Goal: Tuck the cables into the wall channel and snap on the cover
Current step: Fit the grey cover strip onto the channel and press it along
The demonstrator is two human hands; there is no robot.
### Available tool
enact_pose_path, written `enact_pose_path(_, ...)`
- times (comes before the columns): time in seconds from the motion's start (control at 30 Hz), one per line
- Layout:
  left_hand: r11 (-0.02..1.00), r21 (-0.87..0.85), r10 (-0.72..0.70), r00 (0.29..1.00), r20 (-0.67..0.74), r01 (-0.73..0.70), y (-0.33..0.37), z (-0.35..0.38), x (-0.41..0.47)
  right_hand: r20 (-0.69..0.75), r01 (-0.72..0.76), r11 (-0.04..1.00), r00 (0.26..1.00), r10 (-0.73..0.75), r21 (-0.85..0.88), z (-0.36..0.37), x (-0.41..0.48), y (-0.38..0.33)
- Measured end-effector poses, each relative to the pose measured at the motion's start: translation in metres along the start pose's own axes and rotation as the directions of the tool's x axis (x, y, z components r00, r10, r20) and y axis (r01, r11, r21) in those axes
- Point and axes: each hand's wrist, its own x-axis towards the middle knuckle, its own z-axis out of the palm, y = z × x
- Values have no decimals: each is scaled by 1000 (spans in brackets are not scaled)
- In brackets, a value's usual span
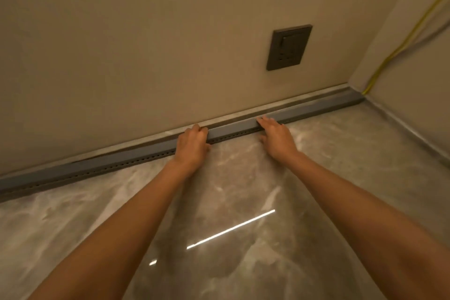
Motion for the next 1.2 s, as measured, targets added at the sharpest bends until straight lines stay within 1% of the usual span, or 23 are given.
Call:
enact_pose_path(0.2,1000,4,-26,998,-51,26,91,19,43,-11,-18,999,1000,17,-52,-31,21,94)
enact_pose_path(0.33,1000,13,-19,998,-63,20,123,26,63,-9,-5,996,1000,4,-93,-44,41,127)
enact_pose_path(0.47,999,20,29,991,-127,-27,129,31,70,21,-3,996,1000,5,-93,-42,56,144)
enact_pose_path(0.57,999,51,14,993,-119,-8,128,31,73,59,24,991,998,-16,-132,-42,67,146)
enact_pose_path(0.7,992,115,56,995,-77,-47,130,27,79,32,40,988,999,-36,-152,-42,76,147)
enact_pose_path(0.77,995,92,38,997,-66,-31,126,29,82,24,44,984,999,-40,-171,-41,79,147)
enact_pose_path(0.9,993,108,57,995,-78,-48,122,31,84,1,36,989,999,-37,-142,-40,85,145)
enact_pose_path(1.03,991,121,77,989,-130,-61,120,35,83,-22,55,993,998,-57,-101,-39,86,148)
enact_pose_path(1.13,995,90,57,990,-129,-46,119,35,81,-63,66,997,996,-68,-32,-39,81,149)
enact_pose_path(1.2,997,69,35,990,-136,-26,122,35,80,-55,95,995,994,-97,-37,-42,80,155)
